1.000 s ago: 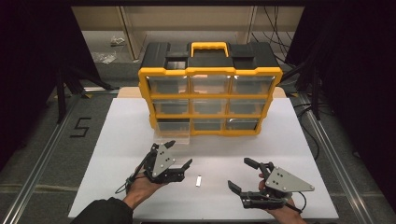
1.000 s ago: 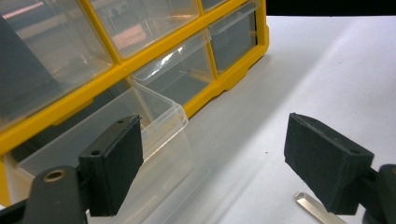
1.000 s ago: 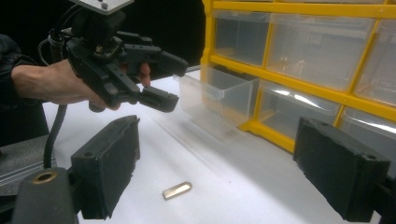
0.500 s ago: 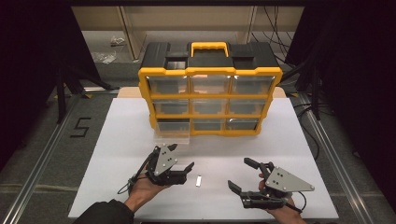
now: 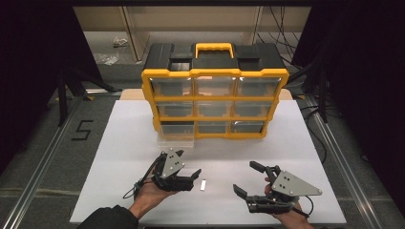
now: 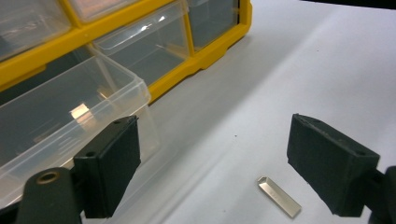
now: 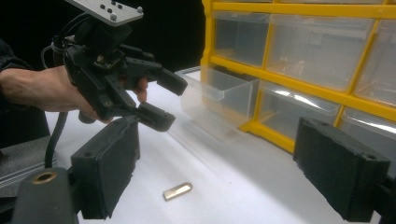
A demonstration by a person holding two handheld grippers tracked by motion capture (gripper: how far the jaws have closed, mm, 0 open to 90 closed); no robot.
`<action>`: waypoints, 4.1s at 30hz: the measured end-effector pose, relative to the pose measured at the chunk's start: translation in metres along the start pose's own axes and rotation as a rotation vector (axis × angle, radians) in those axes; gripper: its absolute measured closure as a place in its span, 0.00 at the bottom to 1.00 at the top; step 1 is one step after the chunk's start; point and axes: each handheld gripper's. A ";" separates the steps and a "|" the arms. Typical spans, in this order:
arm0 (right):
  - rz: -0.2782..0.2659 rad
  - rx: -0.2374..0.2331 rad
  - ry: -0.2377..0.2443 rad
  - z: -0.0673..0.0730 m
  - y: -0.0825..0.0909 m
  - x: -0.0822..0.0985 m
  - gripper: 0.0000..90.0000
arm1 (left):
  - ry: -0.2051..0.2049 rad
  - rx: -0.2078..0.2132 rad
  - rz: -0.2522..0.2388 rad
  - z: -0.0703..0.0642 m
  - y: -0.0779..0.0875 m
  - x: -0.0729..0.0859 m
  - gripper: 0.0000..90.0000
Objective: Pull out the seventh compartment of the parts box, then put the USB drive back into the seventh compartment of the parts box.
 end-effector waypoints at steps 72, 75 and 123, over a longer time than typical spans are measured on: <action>0.001 -0.007 0.013 0.002 -0.002 -0.001 0.17 | -0.046 0.045 0.340 -0.030 -0.045 0.009 0.28; 0.002 -0.006 0.013 0.001 -0.002 -0.001 0.17 | -0.051 0.055 0.354 -0.032 -0.047 0.009 0.32; 0.001 -0.010 0.014 0.002 -0.002 -0.001 0.17 | -0.038 0.138 0.439 -0.033 -0.057 0.017 0.87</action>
Point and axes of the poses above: each handheld gripper's, and its own axes: y roughly backward along the jaws, x roughly out of its underside, z roughly to its left, and after that the axes turned 7 degrees about y, right-handed
